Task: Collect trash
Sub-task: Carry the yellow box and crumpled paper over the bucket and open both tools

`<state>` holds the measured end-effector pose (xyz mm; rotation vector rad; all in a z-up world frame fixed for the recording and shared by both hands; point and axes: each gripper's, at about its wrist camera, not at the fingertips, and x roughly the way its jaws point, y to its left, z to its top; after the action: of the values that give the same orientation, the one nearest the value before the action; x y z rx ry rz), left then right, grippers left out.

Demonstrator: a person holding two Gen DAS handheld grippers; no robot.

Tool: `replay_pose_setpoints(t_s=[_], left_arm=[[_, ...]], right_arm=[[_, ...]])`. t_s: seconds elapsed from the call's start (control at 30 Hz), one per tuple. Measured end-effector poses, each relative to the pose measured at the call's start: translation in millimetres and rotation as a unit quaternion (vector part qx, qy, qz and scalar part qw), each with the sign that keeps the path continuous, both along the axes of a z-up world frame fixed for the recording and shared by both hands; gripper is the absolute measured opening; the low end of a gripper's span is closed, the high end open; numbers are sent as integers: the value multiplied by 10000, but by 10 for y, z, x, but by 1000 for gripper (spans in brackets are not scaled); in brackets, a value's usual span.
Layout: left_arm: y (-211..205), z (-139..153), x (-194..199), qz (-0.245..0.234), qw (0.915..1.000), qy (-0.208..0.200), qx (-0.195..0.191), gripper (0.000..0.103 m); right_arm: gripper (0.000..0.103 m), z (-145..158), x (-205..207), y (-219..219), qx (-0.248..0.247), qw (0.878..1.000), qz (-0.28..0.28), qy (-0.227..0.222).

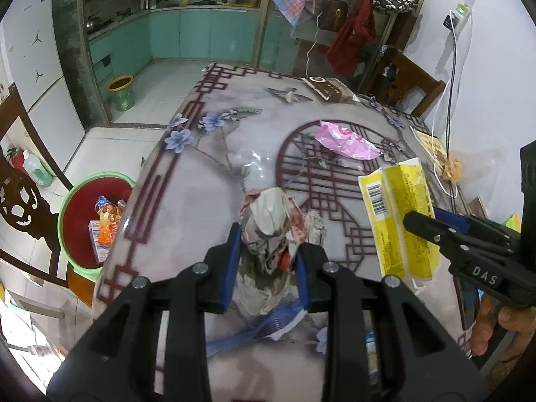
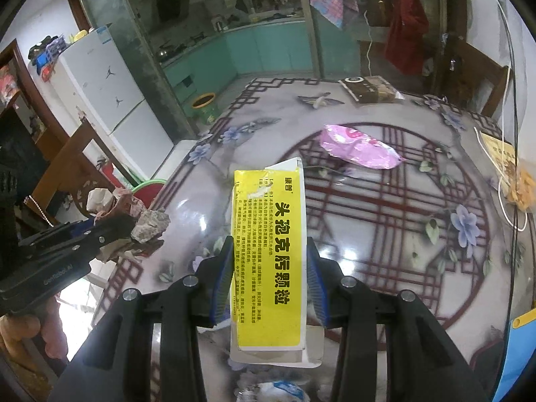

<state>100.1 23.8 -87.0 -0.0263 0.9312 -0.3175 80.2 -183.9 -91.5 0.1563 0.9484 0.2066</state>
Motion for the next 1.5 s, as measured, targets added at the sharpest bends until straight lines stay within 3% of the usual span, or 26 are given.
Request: replay_pose_setpoints(t_s=[0.9, 1.5], left_arm=[[1401, -172, 597, -27, 9998, 213, 18, 28], [2423, -377, 908, 612, 9970, 464, 50, 28]], right_arm=[[40, -84, 485, 1403, -58, 9998, -76, 181], [40, -122, 955, 2497, -78, 9981, 564, 221]])
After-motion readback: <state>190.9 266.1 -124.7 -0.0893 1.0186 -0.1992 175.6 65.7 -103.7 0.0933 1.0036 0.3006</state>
